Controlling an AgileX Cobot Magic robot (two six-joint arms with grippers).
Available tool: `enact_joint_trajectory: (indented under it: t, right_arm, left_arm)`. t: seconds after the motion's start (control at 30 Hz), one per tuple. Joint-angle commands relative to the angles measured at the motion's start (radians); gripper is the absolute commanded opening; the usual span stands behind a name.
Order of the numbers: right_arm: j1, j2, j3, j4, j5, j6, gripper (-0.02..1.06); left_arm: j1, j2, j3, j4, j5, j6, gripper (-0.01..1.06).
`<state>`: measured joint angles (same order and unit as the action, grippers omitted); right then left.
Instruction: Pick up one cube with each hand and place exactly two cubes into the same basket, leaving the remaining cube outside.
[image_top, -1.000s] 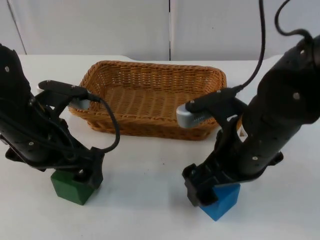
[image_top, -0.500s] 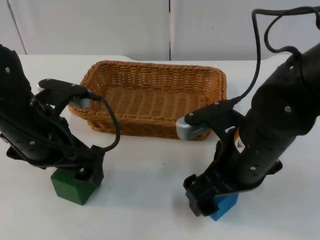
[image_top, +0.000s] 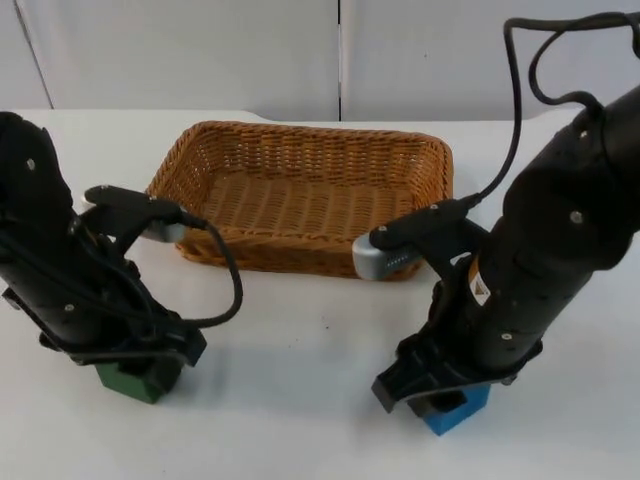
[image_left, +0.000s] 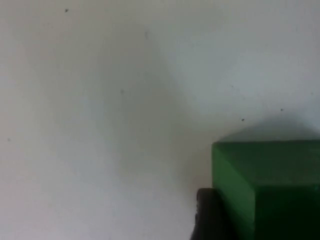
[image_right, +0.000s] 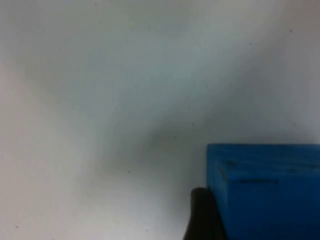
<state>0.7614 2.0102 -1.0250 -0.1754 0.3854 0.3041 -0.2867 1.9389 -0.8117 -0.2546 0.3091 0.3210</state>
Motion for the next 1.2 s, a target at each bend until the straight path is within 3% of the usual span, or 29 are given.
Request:
enact_joint_trajectory:
  t: [0.0,0.03,0.07,0.4,0.67,1.17]
  right_arm:
    - [0.008,-0.032,-0.006,-0.002,0.002,-0.005,0.11]
    - [0.008,-0.052,-0.006,-0.002,0.009,-0.005,0.0]
    - [0.008,-0.071,-0.006,-0.002,0.015,-0.005,0.0]
    - [0.008,-0.334,-0.006,-0.002,0.121,-0.005,0.0]
    - [0.008,-0.523,-0.006,0.001,0.122,-0.005,0.0]
    - [0.008,-0.559,-0.006,0.001,0.12,-0.005,0.0]
  left_arm:
    - [-0.002,-0.033,-0.001,0.007,0.021,-0.009,0.19]
    - [-0.002,-0.05,-0.001,0.009,0.035,-0.009,0.05]
    - [-0.002,-0.074,-0.001,0.012,0.047,-0.007,0.0]
    - [-0.002,-0.345,-0.001,0.015,0.125,-0.045,0.0]
    - [-0.002,-0.536,-0.001,0.019,0.165,-0.057,0.0]
    - [-0.002,-0.582,-0.001,0.03,0.169,-0.057,0.0]
